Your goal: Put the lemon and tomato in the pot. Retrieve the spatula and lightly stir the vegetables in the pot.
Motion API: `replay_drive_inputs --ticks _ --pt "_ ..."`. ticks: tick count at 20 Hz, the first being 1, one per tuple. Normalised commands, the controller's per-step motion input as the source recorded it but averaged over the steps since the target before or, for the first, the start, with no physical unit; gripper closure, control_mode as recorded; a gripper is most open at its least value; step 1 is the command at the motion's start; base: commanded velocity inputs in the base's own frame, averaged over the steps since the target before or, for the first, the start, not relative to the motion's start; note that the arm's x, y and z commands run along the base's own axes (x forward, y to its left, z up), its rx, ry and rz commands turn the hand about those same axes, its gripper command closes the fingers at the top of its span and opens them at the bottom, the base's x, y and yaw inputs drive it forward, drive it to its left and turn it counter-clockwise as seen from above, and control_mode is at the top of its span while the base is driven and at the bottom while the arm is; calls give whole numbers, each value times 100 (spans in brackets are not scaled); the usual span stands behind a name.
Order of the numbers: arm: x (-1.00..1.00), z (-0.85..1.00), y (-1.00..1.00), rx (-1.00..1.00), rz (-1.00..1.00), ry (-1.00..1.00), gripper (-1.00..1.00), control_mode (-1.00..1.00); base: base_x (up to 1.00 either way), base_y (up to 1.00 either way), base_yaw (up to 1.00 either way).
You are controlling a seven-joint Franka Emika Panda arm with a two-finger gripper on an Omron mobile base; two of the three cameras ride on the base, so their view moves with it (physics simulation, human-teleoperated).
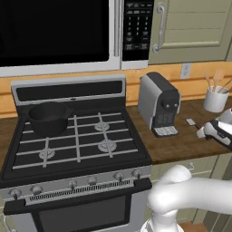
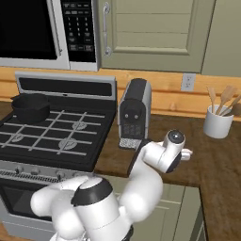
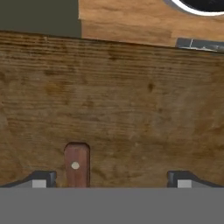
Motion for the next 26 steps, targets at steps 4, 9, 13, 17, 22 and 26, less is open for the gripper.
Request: replay_drive_inputs --ticks 4,9,13,17,22,26 --pt "31 -13 -17 0 2 0 -100 -100 0 0 0" --pt "30 -19 -29 0 0 4 -100 -100 0 0 0" --pt "21 -31 -22 0 0 6 -100 -100 0 0 0" --pt "13 -34 -18 0 0 5 -100 -100 0 0 0" --pt "2 -33 -12 0 0 1 -100 -100 0 0 0" --pt "-4 -47 0 0 0 0 100 -100 0 0 0"
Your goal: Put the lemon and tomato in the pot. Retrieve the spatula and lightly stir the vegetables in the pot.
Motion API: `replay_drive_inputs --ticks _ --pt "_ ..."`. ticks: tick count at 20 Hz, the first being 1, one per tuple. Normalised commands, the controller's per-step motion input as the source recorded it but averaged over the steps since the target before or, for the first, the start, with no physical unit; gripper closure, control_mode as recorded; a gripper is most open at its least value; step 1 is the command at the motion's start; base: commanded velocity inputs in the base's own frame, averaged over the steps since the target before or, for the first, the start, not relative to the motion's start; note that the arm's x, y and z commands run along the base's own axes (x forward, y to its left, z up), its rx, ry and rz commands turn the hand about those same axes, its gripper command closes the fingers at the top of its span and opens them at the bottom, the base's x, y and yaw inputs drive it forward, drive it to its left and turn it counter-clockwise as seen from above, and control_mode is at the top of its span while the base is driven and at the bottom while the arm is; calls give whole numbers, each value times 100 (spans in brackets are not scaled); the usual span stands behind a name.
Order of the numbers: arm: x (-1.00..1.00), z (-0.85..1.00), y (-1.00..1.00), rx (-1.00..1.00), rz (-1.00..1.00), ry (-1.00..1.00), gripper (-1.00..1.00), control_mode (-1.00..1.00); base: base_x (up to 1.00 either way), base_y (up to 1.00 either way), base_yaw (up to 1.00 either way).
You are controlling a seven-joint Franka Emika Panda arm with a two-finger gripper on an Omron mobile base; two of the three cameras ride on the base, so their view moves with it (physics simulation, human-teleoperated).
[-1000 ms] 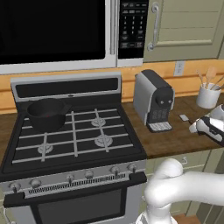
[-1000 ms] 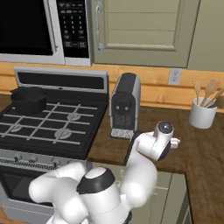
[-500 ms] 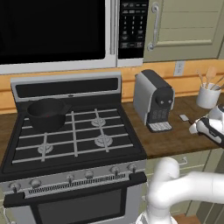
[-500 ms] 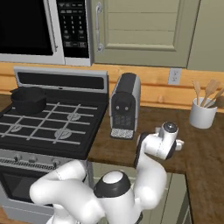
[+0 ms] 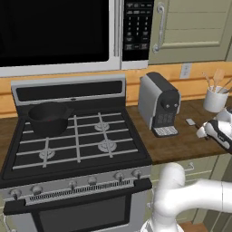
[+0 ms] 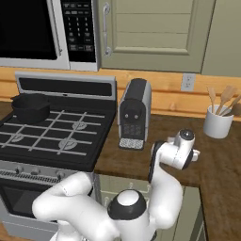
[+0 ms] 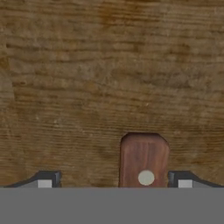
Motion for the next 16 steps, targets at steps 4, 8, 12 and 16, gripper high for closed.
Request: replay_drive_inputs --ticks 4,8,12,16 --pt "-32 -52 8 -4 0 0 100 -100 0 0 0" --pt "-36 -24 0 -4 0 -5 100 -100 0 0 0" --pt "-24 -1 3 -1 0 -3 100 -100 0 0 0" --pt "-31 21 11 0 0 -2 100 -100 0 0 0"
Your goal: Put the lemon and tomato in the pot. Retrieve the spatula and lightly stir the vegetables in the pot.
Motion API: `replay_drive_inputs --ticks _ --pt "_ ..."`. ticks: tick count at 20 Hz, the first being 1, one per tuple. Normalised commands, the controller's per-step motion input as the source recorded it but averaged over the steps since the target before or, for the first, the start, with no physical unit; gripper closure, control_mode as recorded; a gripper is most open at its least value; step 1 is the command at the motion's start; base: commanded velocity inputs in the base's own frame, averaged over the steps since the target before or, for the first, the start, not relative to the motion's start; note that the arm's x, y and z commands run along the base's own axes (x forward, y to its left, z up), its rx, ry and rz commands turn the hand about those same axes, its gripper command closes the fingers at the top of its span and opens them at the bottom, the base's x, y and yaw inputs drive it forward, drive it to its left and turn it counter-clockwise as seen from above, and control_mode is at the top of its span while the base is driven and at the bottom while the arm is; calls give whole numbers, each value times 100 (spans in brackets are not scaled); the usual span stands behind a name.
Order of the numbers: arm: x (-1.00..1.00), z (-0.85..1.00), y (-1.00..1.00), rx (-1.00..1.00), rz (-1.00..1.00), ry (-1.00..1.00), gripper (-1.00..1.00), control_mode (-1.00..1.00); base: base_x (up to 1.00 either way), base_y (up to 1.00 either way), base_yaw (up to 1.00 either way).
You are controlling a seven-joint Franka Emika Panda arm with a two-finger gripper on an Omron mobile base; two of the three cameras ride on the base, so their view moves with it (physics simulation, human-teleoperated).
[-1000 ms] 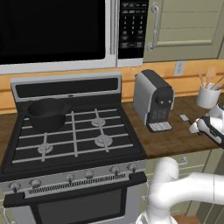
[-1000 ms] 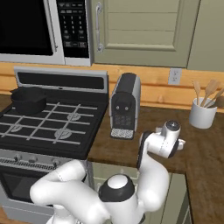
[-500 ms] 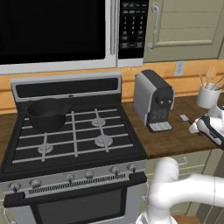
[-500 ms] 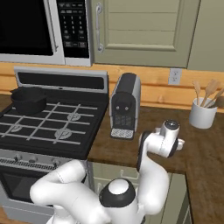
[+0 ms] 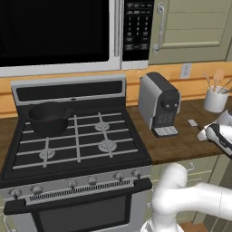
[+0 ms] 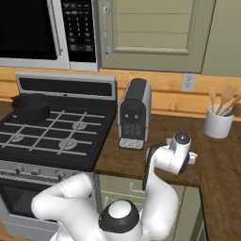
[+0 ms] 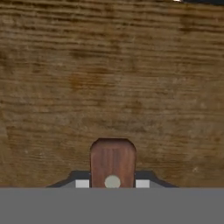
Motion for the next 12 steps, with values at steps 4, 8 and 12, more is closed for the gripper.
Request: replay_drive_inputs --ticks 4,8,12 --pt "-51 94 8 3 -3 -4 100 -100 0 0 0" --pt "-39 100 8 9 -14 0 100 -100 0 0 0" --pt "-37 100 9 11 -24 3 100 -100 0 0 0"
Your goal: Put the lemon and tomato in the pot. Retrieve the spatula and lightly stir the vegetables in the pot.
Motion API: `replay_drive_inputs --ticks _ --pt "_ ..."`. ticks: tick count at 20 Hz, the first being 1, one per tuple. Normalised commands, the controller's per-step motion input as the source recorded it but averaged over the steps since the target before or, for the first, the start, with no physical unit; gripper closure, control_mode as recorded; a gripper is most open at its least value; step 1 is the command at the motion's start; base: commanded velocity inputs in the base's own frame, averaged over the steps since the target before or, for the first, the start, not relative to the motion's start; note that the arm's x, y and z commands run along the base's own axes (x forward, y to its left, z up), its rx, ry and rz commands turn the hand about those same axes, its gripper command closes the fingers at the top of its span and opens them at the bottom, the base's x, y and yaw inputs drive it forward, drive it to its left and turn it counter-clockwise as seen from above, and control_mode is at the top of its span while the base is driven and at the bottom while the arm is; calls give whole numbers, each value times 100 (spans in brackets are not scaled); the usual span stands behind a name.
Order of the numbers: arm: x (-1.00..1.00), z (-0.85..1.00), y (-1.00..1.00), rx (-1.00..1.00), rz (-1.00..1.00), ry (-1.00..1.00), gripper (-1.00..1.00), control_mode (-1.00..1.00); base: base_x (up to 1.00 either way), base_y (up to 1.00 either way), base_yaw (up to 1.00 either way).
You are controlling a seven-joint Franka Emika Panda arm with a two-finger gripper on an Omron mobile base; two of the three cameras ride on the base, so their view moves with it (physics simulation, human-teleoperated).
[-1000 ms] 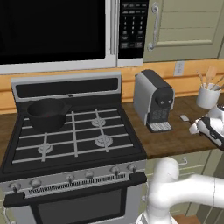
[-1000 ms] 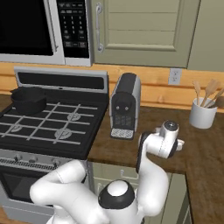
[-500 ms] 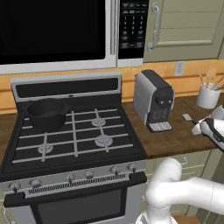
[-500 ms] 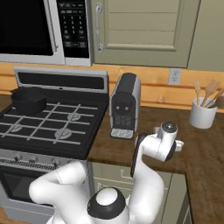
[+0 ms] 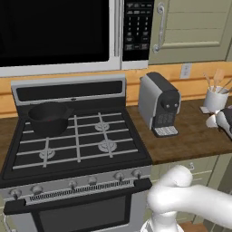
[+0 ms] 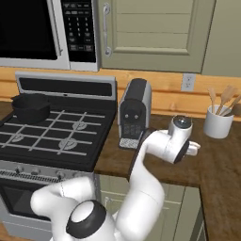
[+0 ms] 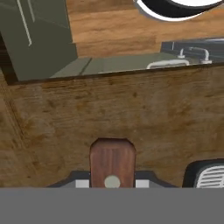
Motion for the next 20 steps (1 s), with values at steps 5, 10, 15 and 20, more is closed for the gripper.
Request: replay_drive_inputs --ticks 5,10,15,20 --pt "-34 79 31 22 -33 22 100 -100 0 0 0" --pt "-39 66 52 23 -31 17 100 -100 0 0 0" --pt "-33 77 58 27 -34 11 100 -100 0 0 0" --pt "-29 69 73 30 -40 1 100 -100 0 0 0"
